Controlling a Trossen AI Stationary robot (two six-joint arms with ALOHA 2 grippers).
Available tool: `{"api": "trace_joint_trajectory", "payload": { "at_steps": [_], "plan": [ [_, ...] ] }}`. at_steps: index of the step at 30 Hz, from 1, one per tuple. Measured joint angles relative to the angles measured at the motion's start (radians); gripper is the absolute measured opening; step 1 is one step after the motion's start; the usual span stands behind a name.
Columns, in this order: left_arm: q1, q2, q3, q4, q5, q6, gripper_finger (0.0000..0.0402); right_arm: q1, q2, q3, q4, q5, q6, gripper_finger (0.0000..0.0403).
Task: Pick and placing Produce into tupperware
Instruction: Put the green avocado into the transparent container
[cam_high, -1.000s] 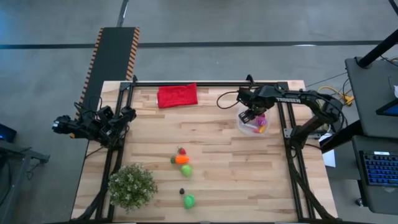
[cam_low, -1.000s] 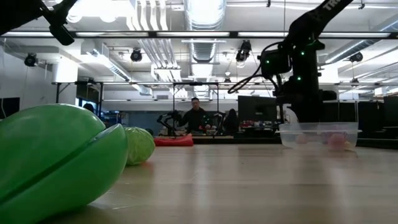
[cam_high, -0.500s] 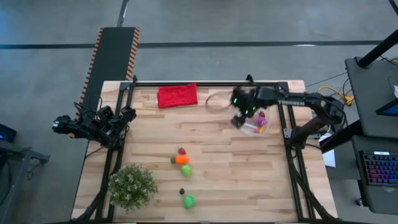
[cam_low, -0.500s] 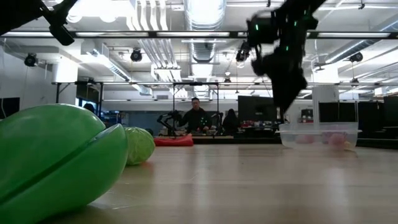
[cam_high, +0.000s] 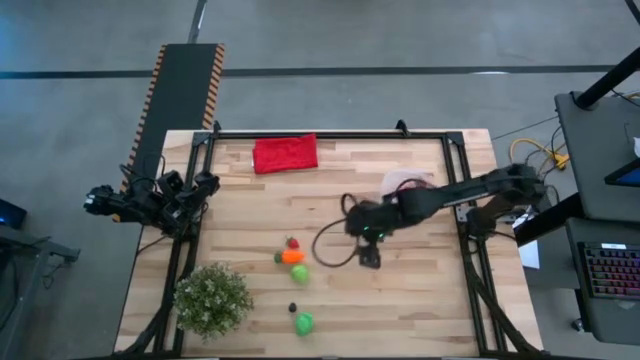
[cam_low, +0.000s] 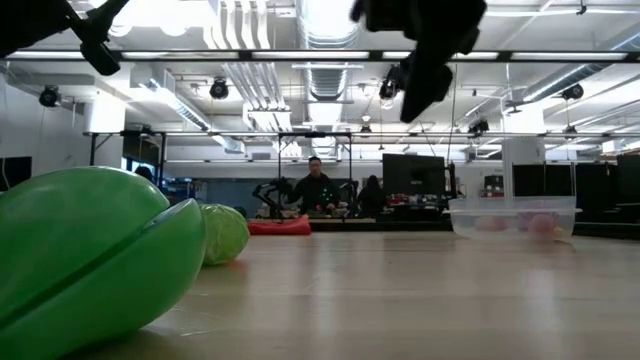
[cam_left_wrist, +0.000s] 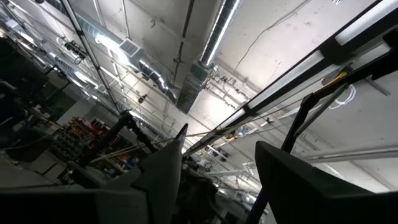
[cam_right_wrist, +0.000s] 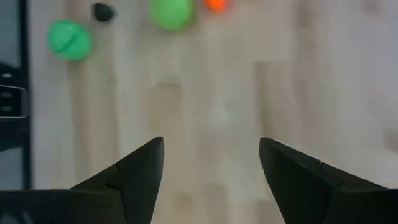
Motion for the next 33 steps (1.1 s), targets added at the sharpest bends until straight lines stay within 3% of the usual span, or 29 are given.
{"api": "trace_joint_trajectory", "payload": {
  "at_steps": [7, 14, 25, 33],
  "plan": [
    [0.0, 0.005, 0.0, -0.014, 0.0, -0.001, 0.0192, 0.084, 0.252, 0.273, 0.004, -0.053, -0.111, 0.025],
    [0.0, 0.01, 0.0, -0.023, 0.0, -0.001, 0.0192, 0.135, 0.387, 0.414, -0.056, -0.055, -0.156, 0.0245],
    [0.0, 0.011, 0.0, -0.027, 0.0, -0.001, 0.0192, 0.252, 0.551, 0.593, -0.011, -0.095, -0.116, 0.0267],
    [0.0, 0.012, 0.0, -0.025, 0.001, 0.0, 0.0192, 0.276, 0.722, 0.823, 0.007, -0.08, -0.006, 0.0292]
  ]
}}
